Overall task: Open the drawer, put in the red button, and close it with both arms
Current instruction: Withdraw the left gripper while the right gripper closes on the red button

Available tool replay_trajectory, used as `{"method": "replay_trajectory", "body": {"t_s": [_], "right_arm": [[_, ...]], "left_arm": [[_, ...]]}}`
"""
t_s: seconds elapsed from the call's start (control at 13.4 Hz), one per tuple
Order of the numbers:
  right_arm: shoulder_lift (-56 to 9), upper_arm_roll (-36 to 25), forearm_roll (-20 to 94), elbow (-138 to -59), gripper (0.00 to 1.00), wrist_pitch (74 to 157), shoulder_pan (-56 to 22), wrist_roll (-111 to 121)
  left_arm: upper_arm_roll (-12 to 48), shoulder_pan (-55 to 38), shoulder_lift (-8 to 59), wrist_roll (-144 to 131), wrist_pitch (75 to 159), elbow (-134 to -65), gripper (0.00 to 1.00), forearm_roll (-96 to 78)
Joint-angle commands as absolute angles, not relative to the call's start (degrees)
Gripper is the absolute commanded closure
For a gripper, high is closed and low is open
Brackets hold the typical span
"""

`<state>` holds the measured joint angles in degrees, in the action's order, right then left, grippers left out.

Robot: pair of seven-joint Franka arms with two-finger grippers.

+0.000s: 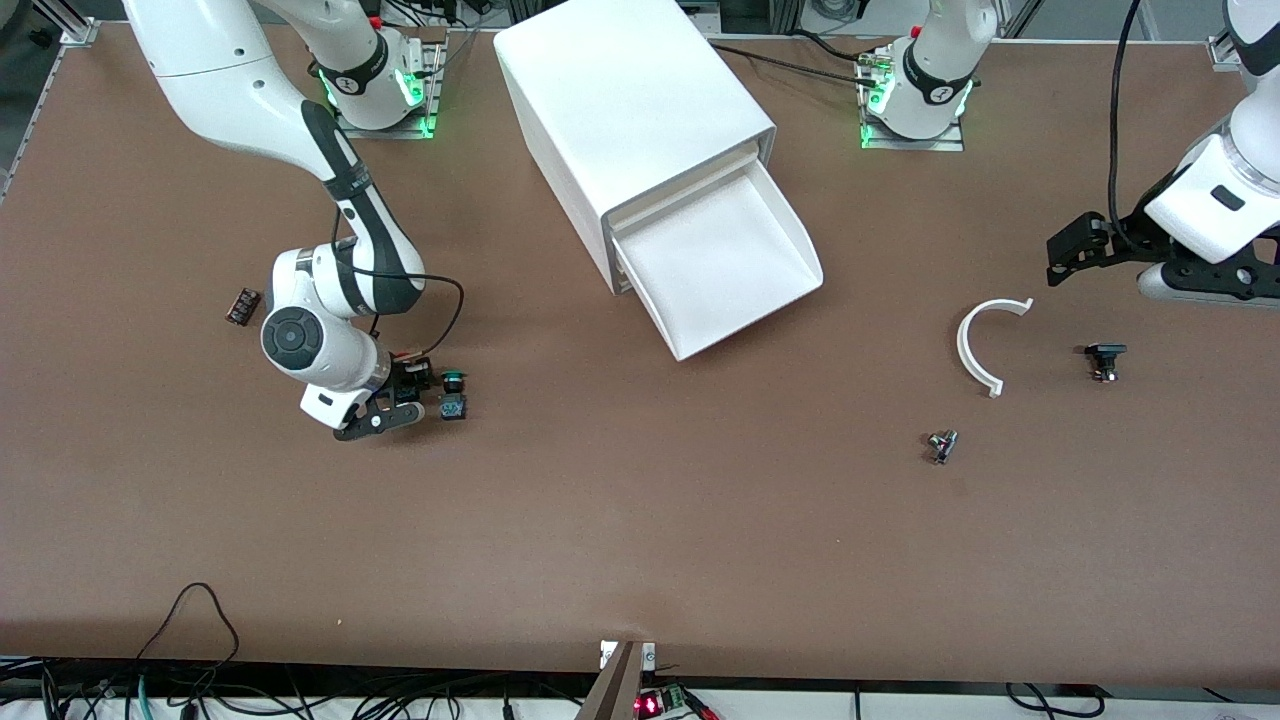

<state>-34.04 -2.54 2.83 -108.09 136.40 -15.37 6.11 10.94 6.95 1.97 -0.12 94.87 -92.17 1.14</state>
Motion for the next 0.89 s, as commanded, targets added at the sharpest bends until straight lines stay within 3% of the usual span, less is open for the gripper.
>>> {"method": "replay_trajectory", "body": {"t_s": [0.0,0.22,0.82], "right_arm": [[-33.9,-2.3,3.2,-108.4,0.56,136.6,-15.2,6.5],[-34.1,-2.3,3.0,-107.5,0.71,136.6,-15.2,6.7],[-29.5,1.0,2.6,-100.4,0.71,133.2,-15.3,7.5]], "left_arm": [[10.8,7.2,1.6,-1.0,92.8,-91.1,0.0,2.7],[10.8,7.3,0.7,-1.0,92.8,-91.1,0.0,2.7],[10.4,7.5,0.6,-1.1,92.6,-91.0,0.0,2.5]]}}
